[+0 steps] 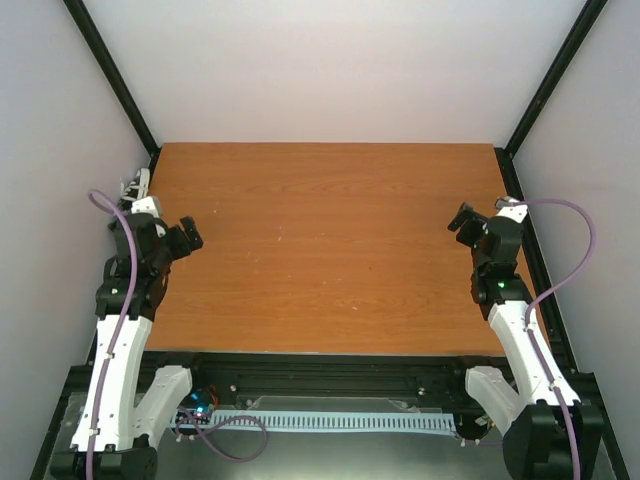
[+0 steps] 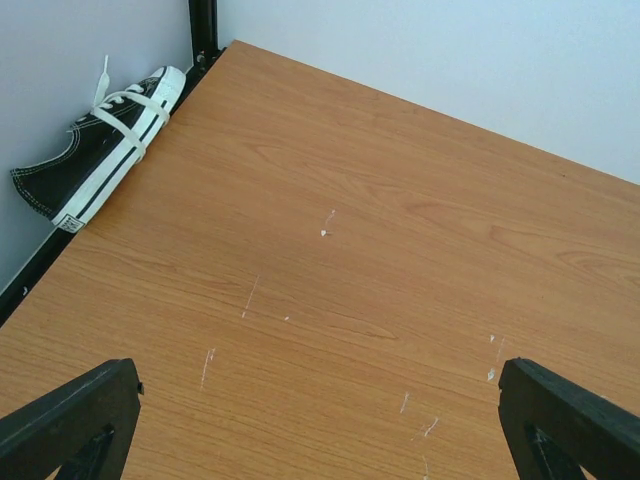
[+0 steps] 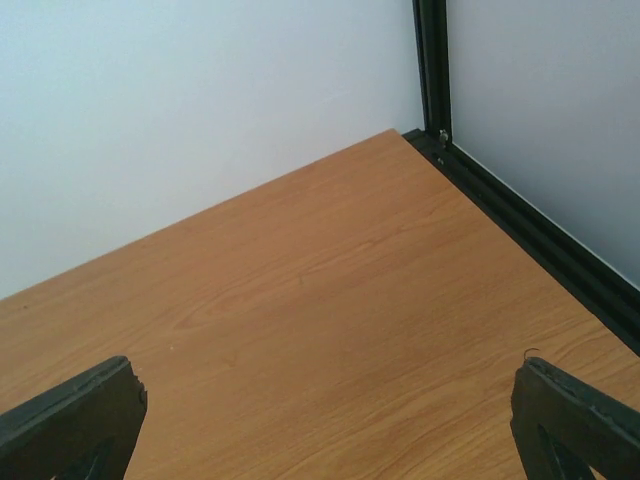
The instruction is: Tie the shoes
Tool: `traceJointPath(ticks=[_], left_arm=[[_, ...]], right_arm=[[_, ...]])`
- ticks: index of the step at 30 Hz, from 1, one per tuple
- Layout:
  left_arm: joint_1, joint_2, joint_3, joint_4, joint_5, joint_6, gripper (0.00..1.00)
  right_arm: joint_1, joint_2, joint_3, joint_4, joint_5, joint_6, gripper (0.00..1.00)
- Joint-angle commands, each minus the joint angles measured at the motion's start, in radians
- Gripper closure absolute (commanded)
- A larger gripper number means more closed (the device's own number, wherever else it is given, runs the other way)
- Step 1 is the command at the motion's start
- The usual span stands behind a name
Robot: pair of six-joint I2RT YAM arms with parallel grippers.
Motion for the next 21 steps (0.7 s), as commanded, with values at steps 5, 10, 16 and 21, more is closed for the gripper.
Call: traceJointPath(ticks=[5,10,16,21], left_arm=[[0.003,0.034,0.006,0.0,0.01,0.003,0.0],[0.003,0.165,0.027,0.008,0.038,0.029,0.0],[0.003,0.557,0.261,-0.073,-0.016,0.123,0.0],[0.077,0.893,0.531,-0.089,-0.172,0.16,0.0]], right_arm=[[-0.003,-0.048,0.006,-0.012,-0.001,0.032,0.0],[-0.003,-0.057,0.015,-0.015,-0.013,0.045,0.0],[-0.002,-0.054,0.012,0.007,-0.04,0.039,0.0],[-0.002,-0.049,0.008,0.011,-0.032,0.036,0.0]])
